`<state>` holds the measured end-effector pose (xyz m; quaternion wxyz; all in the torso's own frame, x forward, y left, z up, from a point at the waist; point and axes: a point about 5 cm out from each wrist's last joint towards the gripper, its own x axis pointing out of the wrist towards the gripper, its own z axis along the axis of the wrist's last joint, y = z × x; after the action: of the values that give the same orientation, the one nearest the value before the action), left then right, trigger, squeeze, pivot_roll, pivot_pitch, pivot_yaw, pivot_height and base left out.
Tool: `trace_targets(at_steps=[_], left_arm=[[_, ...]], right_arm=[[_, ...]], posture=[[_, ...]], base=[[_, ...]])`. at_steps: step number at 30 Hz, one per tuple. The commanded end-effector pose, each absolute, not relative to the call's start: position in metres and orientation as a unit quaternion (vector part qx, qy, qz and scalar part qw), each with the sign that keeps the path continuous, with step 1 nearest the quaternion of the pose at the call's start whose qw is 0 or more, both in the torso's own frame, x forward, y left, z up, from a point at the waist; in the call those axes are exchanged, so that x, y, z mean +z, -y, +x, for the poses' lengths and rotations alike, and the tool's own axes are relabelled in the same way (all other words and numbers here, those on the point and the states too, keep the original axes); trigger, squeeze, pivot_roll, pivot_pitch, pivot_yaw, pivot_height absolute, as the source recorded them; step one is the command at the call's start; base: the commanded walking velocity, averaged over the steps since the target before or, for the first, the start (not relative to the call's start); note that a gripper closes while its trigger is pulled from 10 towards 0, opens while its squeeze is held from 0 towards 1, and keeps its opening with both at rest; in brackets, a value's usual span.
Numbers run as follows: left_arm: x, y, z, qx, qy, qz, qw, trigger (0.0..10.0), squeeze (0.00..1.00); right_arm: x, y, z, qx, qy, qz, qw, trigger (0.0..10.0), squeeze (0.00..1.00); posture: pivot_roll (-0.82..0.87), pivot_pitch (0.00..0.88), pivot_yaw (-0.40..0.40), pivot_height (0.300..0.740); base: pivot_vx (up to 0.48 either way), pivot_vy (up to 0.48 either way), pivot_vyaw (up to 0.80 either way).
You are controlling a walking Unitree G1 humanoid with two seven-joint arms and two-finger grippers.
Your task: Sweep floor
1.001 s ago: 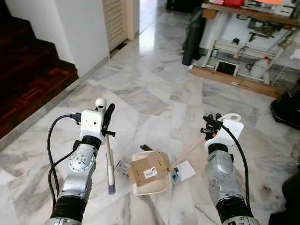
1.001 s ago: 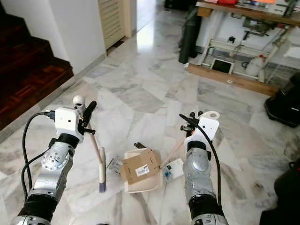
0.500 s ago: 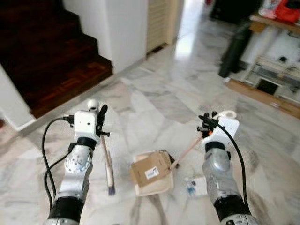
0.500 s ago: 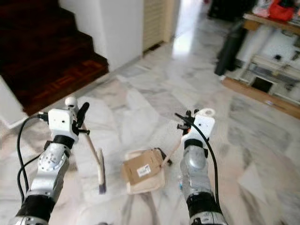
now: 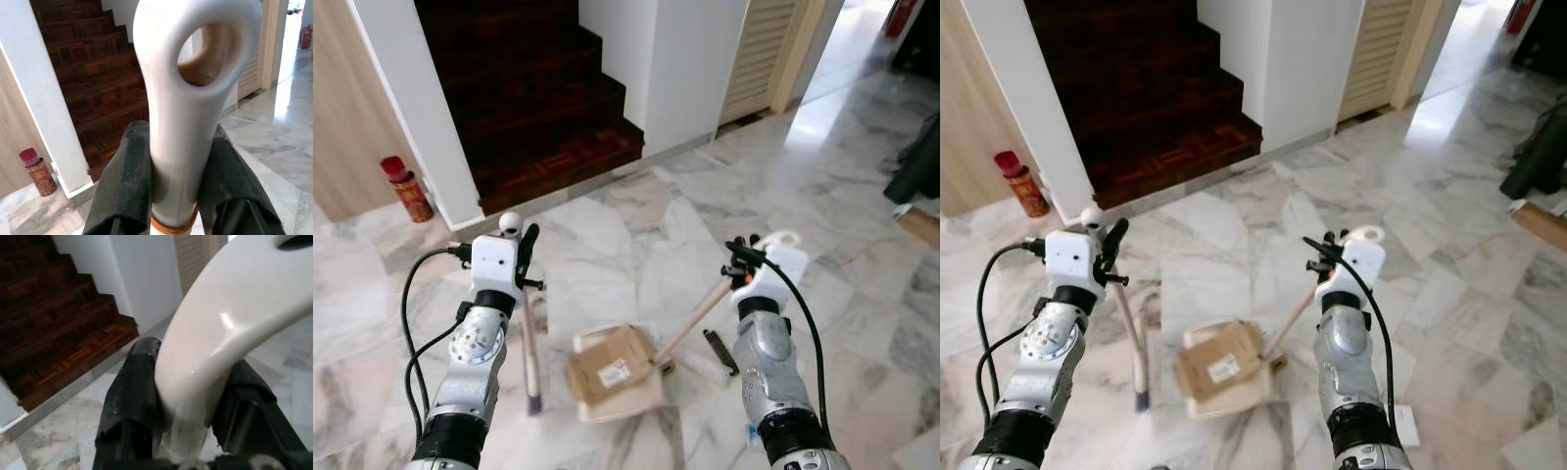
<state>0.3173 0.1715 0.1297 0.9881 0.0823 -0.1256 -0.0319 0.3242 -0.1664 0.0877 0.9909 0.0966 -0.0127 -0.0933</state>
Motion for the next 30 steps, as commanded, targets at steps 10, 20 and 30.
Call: trace_targets(at_steps=[10,20,30], left_arm=[[0.1383,-0.1691,0.3153,-0.021,0.148,0.072,0.986,10.0,0.00],[0.1364,-0.1621,0.3151,-0.026,0.144,0.063,0.987,10.0,0.00],[0.1342,-0.1618,0.3141,-0.026,0.139,0.060,0.988,10.0,0.00]], right_arm=[[0.0985,0.1648,0.3288,-0.083,0.029,0.090,0.992,10.0,0.00],[0.0980,0.1643,0.3295,-0.080,0.025,0.088,0.993,10.0,0.00],[0.0972,0.1653,0.3292,-0.080,0.021,0.085,0.993,10.0,0.00]], posture=[[0.05,0.000,-0.077,0.740],[0.05,0.000,-0.076,0.740],[0.05,0.000,-0.078,0.740]], base=[[0.000,0.000,0.00],[0.000,0.000,0.00],[0.000,0.000,0.00]])
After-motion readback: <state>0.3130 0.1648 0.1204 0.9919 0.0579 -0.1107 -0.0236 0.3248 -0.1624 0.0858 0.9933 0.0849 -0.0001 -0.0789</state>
